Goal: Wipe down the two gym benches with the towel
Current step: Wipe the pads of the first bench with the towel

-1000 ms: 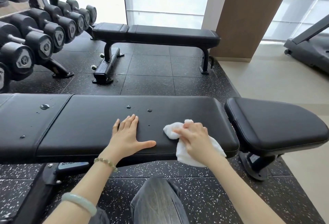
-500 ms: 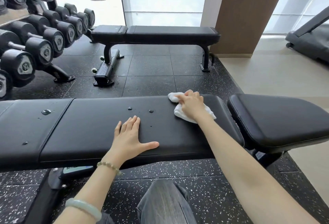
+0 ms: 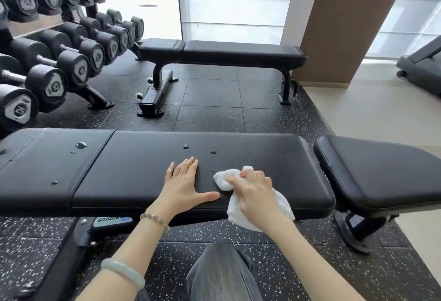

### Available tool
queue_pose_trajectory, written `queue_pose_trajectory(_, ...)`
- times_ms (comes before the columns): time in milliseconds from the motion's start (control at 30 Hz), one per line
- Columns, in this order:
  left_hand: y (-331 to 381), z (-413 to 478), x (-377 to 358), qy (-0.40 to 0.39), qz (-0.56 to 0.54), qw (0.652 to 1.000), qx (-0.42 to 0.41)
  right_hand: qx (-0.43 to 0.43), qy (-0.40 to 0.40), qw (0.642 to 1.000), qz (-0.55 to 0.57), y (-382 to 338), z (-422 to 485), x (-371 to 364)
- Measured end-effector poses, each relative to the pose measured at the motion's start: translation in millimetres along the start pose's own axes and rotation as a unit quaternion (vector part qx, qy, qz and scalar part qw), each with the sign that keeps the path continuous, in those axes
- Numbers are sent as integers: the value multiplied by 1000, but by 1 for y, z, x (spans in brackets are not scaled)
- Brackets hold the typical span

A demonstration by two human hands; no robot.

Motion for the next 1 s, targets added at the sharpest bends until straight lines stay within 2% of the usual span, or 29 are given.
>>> queue_pose_trajectory(100,-29,-8,8,16,-100,995,25,14,-7,1000,15,2,7,2)
queue_pose_trajectory(200,-74,-21,17,47,-40,997,49,9,-16,1000,17,6,33,3)
queue_pose_trajectory(333,-116,-34,18,20,21,996,87,-68,-71,995,-16,16,85,-5)
queue_pose_trajectory(467,-121,-35,19,7,48,995,87,-142,-46,988,-33,27,132,-17)
queue_pose_trajectory(567,-120,-35,20,3,43,995,88,-155,-54,985,-46,27,148,-22)
queue_pose_trajectory(700,-122,-37,20,2,41,995,87,-115,-60,991,-31,12,127,-23)
queue_pose_trajectory(833,-124,-37,18,5,48,995,87,-17,-68,998,4,-25,71,-20)
queue_pose_trajectory(1000,-125,-36,14,7,52,994,93,64,-18,998,23,-51,21,-23)
Point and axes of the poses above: each hand's wrist, its own z-axis towards the middle knuckle, its own x-axis out of the back of the hand, y = z × x, the point moved 2 cm from there along z, towards the middle knuckle, and after that the axes turned 12 degrees about z, right-handed, at the moved point
